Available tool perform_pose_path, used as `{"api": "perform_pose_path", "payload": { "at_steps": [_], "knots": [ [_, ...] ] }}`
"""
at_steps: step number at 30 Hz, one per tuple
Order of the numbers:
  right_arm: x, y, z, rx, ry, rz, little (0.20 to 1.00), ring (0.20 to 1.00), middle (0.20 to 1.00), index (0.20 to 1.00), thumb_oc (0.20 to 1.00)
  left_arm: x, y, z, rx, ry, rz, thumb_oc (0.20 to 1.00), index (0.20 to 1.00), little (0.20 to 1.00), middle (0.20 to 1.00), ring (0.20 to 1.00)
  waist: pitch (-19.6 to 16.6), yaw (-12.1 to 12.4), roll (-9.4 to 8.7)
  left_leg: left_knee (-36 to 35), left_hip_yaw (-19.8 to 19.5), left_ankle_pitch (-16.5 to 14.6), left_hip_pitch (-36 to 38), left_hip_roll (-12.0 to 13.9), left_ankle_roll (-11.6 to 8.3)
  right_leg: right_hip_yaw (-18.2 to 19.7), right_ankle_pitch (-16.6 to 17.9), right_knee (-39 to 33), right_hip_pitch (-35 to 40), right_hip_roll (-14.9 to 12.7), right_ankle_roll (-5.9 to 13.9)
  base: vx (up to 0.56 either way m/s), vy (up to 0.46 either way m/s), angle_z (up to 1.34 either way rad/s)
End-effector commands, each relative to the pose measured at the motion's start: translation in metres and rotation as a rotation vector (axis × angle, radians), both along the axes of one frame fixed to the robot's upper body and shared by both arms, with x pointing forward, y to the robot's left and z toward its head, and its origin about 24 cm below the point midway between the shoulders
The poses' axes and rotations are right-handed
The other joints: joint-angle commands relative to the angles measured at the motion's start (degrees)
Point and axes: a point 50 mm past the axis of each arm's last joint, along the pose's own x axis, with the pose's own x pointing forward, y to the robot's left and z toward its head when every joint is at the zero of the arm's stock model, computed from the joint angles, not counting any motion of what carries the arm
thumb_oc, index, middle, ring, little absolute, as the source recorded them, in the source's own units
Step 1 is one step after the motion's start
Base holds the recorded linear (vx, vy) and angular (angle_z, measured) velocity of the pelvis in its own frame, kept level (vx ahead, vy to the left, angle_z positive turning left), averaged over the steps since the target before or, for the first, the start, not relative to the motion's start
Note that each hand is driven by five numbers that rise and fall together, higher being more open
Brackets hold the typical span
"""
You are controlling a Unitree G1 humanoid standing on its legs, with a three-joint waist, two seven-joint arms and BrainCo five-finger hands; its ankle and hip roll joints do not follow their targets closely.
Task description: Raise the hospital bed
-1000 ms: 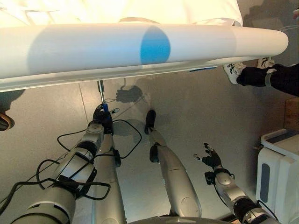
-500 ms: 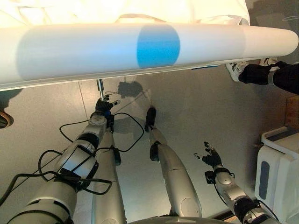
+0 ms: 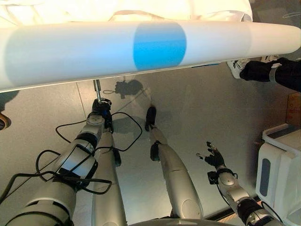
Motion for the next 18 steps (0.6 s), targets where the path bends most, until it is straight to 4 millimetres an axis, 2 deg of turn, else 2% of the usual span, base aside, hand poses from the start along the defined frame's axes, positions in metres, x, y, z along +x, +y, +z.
{"api": "perform_pose_path", "payload": {
  "at_steps": [1,18],
  "knots": [
    [-0.027,-0.0307,0.0003,-0.051,0.003,-0.054,1.0,1.0,1.0,1.0,1.0,0.0072,-0.0055,0.014,-0.03,-0.063,-0.008,0.2,0.2,0.2,0.2,0.2,0.9,0.2,0.31,0.9,0.3,-0.8,-3.1,-1.2,1.1,2.0,1.4,2.2,-3.1,-0.1,3.18,0.0,0.0,0.0],
    [-0.0289,-0.0314,0.0001,-0.051,0.008,-0.044,1.0,1.0,1.0,1.0,1.0,0.0068,-0.0114,0.0117,-0.025,-0.071,-0.032,0.2,0.2,0.2,0.2,0.2,0.9,-0.1,0.73,1.3,0.6,-1.1,-2.9,-1.2,1.1,2.3,1.2,2.6,-3.3,-0.1,3.05,0.0,0.0,0.0]
  ]
}}
